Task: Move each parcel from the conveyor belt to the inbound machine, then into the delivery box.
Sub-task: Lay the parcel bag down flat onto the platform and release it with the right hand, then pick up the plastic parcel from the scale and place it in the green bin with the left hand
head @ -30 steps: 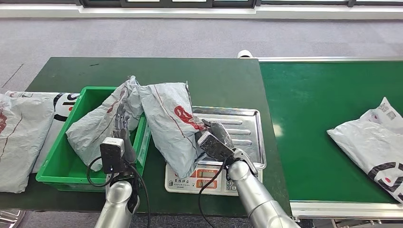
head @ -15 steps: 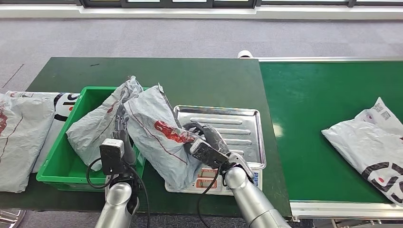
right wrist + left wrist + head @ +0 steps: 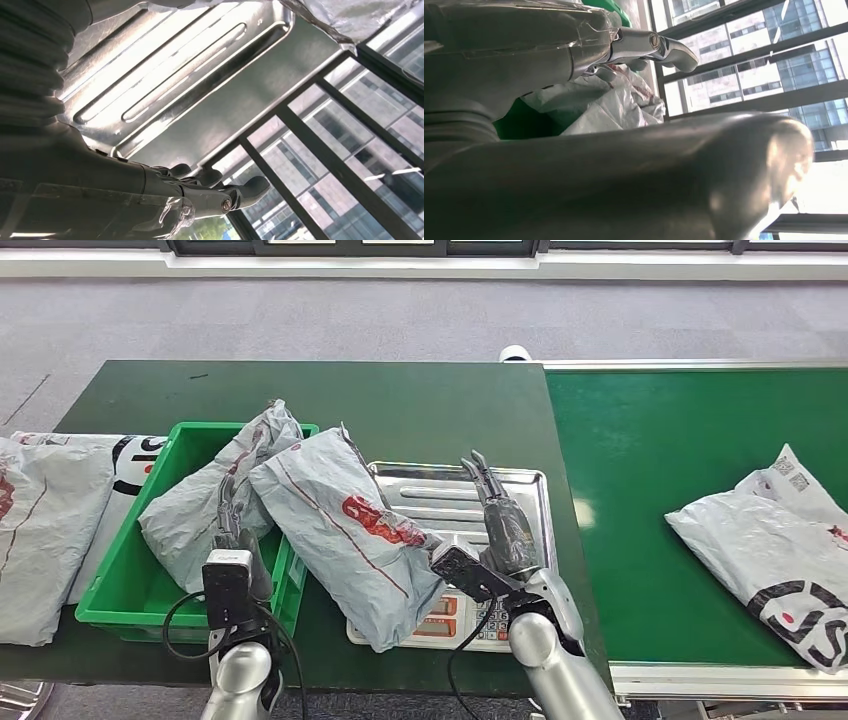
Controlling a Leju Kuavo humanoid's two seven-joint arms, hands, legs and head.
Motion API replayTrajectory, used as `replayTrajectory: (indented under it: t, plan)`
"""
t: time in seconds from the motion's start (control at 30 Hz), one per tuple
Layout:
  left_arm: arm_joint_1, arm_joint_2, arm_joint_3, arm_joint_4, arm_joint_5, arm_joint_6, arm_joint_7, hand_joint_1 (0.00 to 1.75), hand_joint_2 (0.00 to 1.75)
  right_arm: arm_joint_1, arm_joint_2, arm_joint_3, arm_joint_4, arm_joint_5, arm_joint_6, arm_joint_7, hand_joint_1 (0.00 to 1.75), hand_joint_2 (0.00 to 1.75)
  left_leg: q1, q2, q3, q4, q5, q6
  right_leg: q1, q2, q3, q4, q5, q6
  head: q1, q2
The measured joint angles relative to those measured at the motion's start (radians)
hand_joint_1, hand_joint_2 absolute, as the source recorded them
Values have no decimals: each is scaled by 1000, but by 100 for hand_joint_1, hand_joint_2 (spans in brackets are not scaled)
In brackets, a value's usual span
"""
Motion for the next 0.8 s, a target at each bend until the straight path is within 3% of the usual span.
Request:
replayTrajectory:
  t: [0.3,0.43,0.57,0.67,0.8]
  plan:
    - [12,1,-5,-7,3,27,-10,0,0,43,-16,0,-100,31,-39,7,0,175,0,0,0,0,1,0,0,0,0,0,0,0,0,0]
    - [7,15,-40,3,-160,20,47,0,0,78,-26,0,-179,49,-83,6,0,175,0,0,0,0,1,0,0,0,0,0,0,0,0,0]
    - [-47,29,-112,60,-560,6,197,0,175,99,-40,4,-278,50,-114,4,0,175,-1,0,0,0,1,0,-1,0,0,0,0,0,0,0]
    - [-117,30,-189,152,-815,-24,292,0,175,100,-46,10,-328,41,-120,-4,0,175,-1,0,0,0,1,0,-1,0,1,0,1,1,0,0]
    - [-208,20,-277,301,-929,-62,325,0,175,105,-51,16,-384,35,-131,-12,0,175,-1,0,1,1,1,0,-1,0,0,0,2,1,0,0]
